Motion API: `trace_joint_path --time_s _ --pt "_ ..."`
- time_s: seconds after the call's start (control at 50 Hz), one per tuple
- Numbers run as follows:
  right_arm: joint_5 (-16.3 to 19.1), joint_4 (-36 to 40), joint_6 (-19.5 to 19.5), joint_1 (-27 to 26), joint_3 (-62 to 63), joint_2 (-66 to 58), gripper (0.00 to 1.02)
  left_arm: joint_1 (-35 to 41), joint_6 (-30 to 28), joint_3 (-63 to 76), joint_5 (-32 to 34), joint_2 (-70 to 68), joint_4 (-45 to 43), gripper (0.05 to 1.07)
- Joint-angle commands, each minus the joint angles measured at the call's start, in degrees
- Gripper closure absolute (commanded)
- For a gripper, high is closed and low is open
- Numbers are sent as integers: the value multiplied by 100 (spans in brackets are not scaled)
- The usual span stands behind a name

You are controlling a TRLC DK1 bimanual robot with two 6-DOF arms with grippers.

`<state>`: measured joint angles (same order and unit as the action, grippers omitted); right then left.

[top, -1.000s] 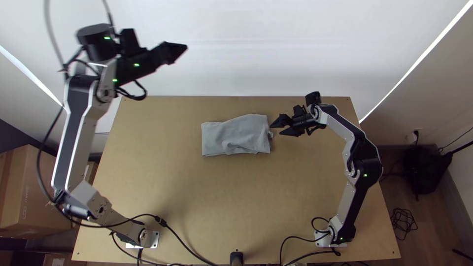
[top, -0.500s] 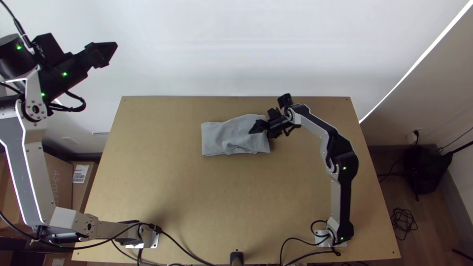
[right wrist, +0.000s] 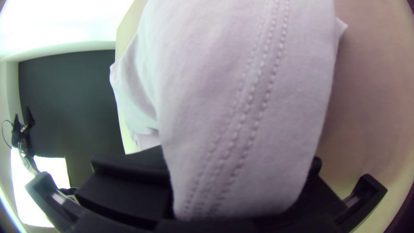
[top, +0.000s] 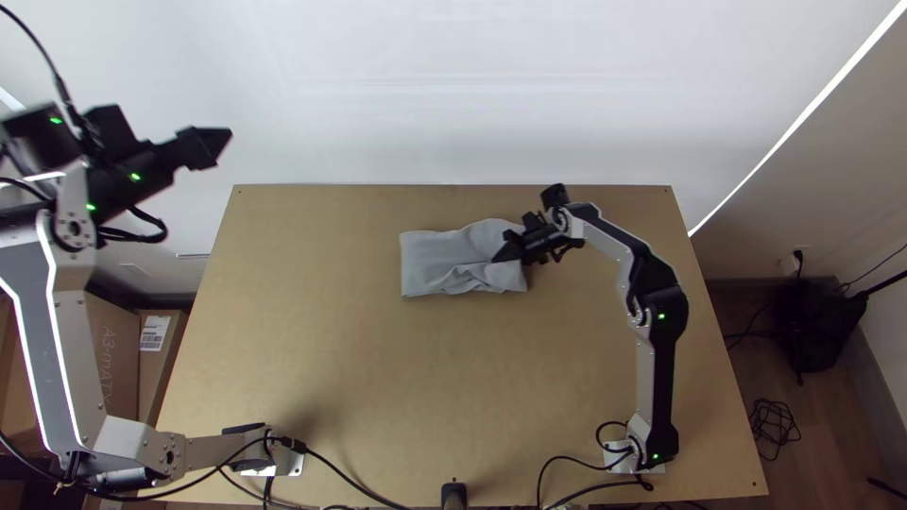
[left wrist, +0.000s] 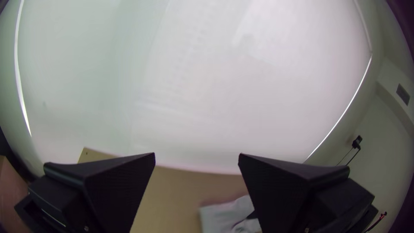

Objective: Fold the t-shirt

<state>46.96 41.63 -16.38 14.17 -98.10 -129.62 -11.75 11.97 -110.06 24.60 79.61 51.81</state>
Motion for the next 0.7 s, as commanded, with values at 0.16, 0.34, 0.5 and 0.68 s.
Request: trace_joint_path --time_s 0.16,0.34,0.5,0.68 --pt "-73 126 267 -1259 600 869 100 -91 -291 3184 -52 -886 -1745 9" --pt "-73 144 364 -2059 687 956 100 -161 -335 4318 -52 -1000 -2527 9" --pt "-82 144 346 -2709 617 904 100 -328 -318 4924 -43 -965 -3028 9" --pt "-178 144 329 -3456 626 842 100 -451 -335 5583 -52 -965 -3546 10"
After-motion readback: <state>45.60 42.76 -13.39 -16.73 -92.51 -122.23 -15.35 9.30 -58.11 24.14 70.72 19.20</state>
